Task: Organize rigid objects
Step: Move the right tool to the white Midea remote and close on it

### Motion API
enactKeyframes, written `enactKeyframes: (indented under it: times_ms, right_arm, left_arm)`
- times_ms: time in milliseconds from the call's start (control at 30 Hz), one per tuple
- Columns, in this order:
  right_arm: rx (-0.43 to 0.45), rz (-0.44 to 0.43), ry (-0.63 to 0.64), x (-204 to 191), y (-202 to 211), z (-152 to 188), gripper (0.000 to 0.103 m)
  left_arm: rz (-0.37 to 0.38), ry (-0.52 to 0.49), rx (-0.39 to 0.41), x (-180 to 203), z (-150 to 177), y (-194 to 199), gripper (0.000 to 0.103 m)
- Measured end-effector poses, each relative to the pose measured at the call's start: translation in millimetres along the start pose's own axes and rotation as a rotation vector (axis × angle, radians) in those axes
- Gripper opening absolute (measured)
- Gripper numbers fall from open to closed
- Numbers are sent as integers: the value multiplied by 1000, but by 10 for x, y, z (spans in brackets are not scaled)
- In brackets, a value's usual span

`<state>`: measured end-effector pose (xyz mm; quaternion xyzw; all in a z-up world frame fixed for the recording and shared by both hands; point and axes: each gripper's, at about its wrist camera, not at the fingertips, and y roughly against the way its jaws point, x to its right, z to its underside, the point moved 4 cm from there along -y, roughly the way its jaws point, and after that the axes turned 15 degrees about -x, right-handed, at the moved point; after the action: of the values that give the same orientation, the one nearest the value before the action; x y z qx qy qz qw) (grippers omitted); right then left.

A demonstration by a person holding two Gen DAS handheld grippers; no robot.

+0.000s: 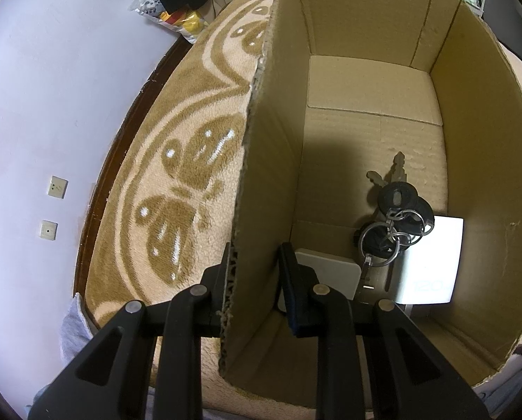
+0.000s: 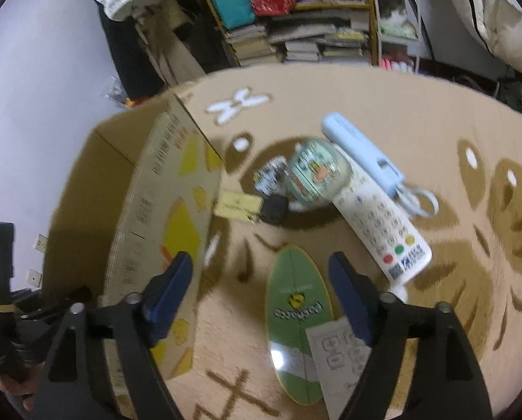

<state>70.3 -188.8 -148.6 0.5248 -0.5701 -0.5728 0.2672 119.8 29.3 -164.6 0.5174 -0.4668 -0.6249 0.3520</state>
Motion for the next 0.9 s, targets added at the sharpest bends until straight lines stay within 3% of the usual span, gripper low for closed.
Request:
enactKeyframes:
  times_ms: [500, 900]
  right_arm:
    - [-91, 56, -167, 541, -87, 378, 90]
    - [-144, 34, -181, 558, -201, 520, 88]
  left_arm:
    - [-6, -2, 0, 19, 6, 4, 24]
    - [-5, 1, 1, 24, -2, 28, 24]
